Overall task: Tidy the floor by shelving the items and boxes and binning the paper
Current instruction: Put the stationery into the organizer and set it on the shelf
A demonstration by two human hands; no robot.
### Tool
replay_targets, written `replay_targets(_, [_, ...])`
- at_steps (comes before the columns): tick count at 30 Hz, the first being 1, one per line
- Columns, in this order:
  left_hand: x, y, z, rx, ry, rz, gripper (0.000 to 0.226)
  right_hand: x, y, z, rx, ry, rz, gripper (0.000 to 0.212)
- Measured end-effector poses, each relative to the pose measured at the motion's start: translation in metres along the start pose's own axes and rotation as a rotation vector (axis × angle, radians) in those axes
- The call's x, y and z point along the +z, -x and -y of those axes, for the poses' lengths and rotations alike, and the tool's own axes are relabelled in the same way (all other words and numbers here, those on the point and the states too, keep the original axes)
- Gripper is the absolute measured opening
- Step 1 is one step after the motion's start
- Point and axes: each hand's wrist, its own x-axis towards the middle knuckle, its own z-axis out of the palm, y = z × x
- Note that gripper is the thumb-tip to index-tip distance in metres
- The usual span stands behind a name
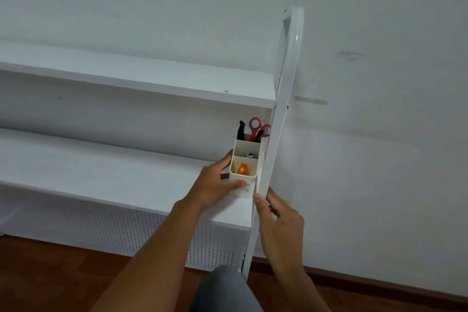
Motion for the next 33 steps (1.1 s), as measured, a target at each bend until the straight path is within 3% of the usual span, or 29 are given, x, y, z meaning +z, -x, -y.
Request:
replay_targets(14, [0.002, -0.018, -0.010, -0.037, -0.041, 0.008, 0.081, -0.002, -0.009, 0.003, 0.024, -0.054, 0.031, 0.017])
replay_targets(20, [0.004, -0.012, -0.008, -0.042, -0.037, 0.004, 0.079, -0.002, -0.002, 0.007, 0.015, -0.056, 0.023, 0.033])
replay_targets(24, [0.006, -0.006, -0.009, -0.055, -0.033, 0.002, 0.071, -0.003, 0.003, 0.007, 0.016, -0.033, -0.005, 0.031])
replay_targets(27, [0.006, 0.001, -0.015, -0.052, -0.038, 0.024, 0.069, -0.005, 0.005, 0.010, 0.023, -0.024, 0.002, 0.017])
replay_targets(30, [0.004, 0.014, -0.024, -0.068, -0.081, 0.049, 0.076, -0.011, 0.006, 0.018, 0.017, -0.041, 0.029, 0.023])
replay_targets(33, [-0.006, 0.033, -0.032, -0.101, -0.117, 0.023, 0.083, -0.015, 0.011, 0.023, 0.094, -0.107, -0.091, 0.023])
